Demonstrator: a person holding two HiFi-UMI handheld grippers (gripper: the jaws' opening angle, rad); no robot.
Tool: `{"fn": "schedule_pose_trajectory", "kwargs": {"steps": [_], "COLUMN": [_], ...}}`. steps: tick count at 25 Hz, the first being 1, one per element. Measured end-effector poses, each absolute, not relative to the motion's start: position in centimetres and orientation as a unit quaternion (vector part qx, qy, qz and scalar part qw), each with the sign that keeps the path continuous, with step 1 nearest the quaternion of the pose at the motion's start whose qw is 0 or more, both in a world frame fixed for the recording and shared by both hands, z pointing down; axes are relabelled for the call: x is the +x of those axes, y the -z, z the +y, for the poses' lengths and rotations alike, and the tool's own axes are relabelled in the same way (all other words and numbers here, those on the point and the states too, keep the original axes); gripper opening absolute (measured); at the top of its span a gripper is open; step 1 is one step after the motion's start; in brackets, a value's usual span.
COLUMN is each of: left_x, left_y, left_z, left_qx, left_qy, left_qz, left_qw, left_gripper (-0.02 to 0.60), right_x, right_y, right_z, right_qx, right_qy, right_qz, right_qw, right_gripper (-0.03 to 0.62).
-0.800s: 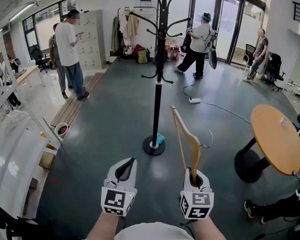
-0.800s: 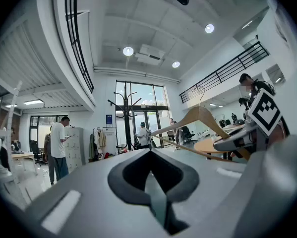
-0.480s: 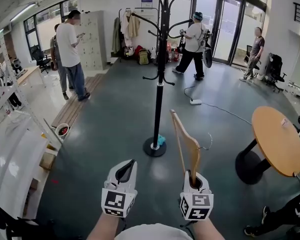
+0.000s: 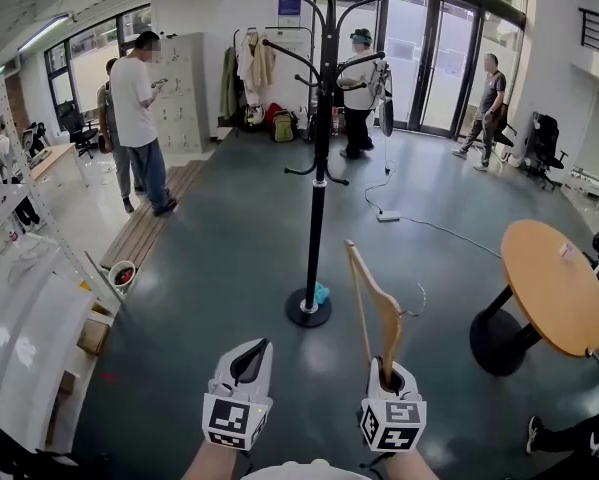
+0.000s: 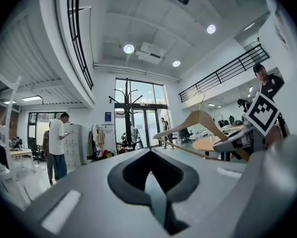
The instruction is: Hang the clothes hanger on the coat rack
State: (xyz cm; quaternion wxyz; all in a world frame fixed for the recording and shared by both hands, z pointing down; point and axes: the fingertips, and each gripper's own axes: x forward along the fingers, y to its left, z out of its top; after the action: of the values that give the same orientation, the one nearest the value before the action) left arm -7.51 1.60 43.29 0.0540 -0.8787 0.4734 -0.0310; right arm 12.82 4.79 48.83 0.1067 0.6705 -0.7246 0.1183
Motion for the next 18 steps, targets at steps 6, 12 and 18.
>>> {"fn": "schedule_pose_trajectory", "kwargs": {"steps": [6, 12, 18], "left_x": [-10.2, -11.3, -11.6], "left_y": [-43.7, -44.1, -44.9], "left_z": [2.0, 1.4, -1.9], "left_qx": [-0.88, -0.885, -0.882], "left_qy": [0.026, 0.031, 0.031], "left_qz": [0.471, 0.462, 0.469], "left_qw": [0.048, 0.041, 0.031], "left_gripper": [0.0, 0.0, 0.0], "right_x": [11.8, 11.2, 11.7], "right_y": [-49.6, -49.5, -50.3], "right_z": [5.5, 4.5, 1.4], "right_qx": [0.683, 0.69, 0.69], "right_qy": [-0.132, -0.139, -0.147], "right_qz": [-0.709, -0.701, -0.7], "right_qw": [0.111, 0.113, 0.115], "right_gripper": [0.028, 0.028, 0.028]}}
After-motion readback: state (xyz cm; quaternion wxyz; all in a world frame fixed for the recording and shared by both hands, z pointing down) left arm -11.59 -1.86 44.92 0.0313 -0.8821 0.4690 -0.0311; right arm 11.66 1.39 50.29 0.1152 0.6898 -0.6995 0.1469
